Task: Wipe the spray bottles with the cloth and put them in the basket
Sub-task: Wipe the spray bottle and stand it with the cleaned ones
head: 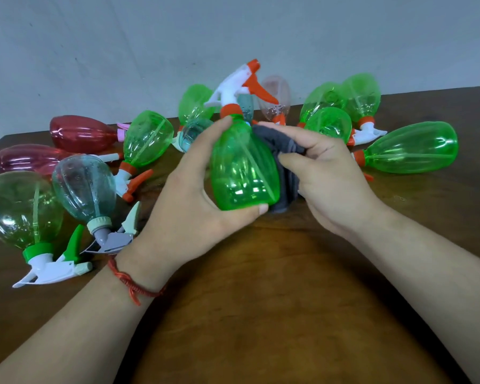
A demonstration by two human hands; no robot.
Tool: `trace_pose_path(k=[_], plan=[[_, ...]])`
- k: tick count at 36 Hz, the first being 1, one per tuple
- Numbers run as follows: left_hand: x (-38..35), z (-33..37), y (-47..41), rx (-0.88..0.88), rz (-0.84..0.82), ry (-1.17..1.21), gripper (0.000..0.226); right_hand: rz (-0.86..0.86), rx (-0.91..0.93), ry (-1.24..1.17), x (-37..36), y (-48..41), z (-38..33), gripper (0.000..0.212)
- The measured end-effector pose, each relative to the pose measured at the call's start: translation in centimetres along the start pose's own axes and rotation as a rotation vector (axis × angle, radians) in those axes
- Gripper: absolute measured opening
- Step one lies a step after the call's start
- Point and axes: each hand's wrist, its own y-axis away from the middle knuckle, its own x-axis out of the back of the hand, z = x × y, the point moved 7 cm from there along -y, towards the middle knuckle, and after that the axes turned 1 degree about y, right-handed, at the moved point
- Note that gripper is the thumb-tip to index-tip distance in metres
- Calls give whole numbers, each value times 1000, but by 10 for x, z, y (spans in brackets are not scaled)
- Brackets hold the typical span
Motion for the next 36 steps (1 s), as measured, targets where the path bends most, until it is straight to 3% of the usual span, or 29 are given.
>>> trace_pose_path(k=[7,13,18,28,36], plan=[[-7,16,4,-33,-96,105,111,-38,-96,-225,-2,0,2,49],[-7,5,3,-55,-139,-158,114,19,-75,-112,6,-2,4,52],[-9,4,1,-94,-145,-136,113,25,-24,-12,6,-2,3,52],[6,-21,-2,25,125,12,114,-17,121,242,-5,6,-8,57],[27,-37,-6,95,277,-70,113,-76,137,364,-10,11,-3,50]])
